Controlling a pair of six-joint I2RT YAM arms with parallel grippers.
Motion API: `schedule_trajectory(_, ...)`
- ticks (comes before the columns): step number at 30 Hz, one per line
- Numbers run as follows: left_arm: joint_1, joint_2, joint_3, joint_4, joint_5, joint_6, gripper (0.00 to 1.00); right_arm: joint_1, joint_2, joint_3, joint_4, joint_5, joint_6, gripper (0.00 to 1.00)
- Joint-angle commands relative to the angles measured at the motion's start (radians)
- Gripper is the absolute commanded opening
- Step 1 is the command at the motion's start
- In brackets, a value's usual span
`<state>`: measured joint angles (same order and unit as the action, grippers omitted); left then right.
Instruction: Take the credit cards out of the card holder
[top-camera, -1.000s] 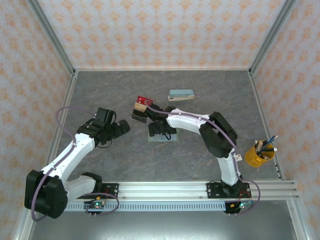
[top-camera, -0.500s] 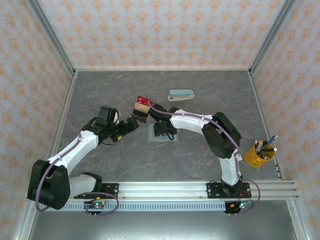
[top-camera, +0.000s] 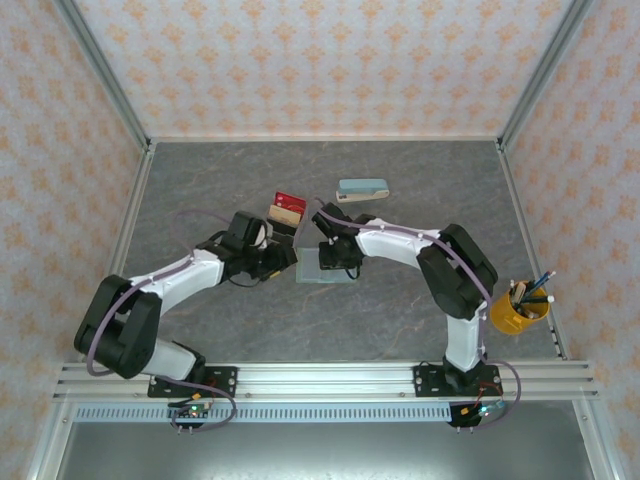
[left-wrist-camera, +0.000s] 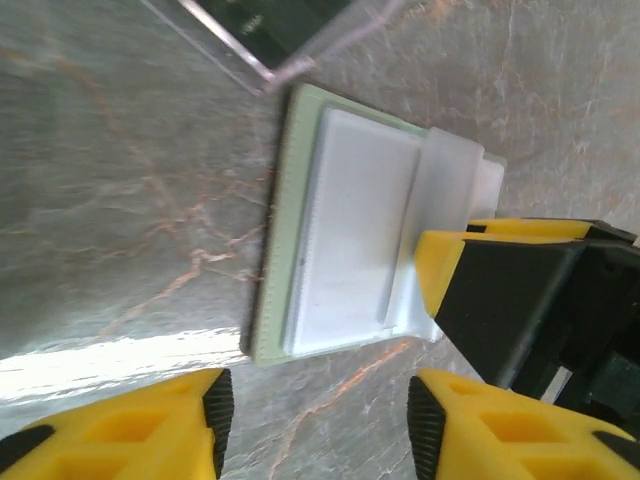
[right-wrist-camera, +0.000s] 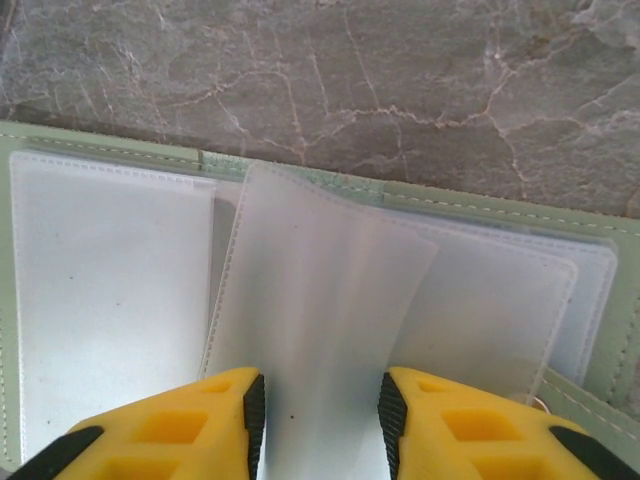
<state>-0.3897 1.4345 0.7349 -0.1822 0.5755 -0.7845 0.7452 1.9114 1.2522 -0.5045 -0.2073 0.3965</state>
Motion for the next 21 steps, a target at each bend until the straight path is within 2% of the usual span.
schedule_trajectory(1, -0.023, 0.045, 0.053, 0.048, -0.017, -0.015, 0.43, -0.011, 0.003, -0.05, -0.004, -0.024, 0.018, 0.37)
schedule_trajectory(5, -0.033, 0.098, 0.089, 0.03, -0.066, -0.011, 0.38, -0.015, -0.007, -0.063, 0.018, -0.036, 0.022, 0.33)
schedule_trajectory(11, -0.05, 0.193, 0.154, 0.008, -0.056, -0.009, 0.33, -0.015, -0.027, -0.08, 0.056, -0.068, 0.053, 0.31)
schedule_trajectory(21, -0.066, 0.268, 0.221, -0.084, -0.096, 0.022, 0.33, -0.015, -0.109, -0.129, 0.127, -0.075, 0.094, 0.38)
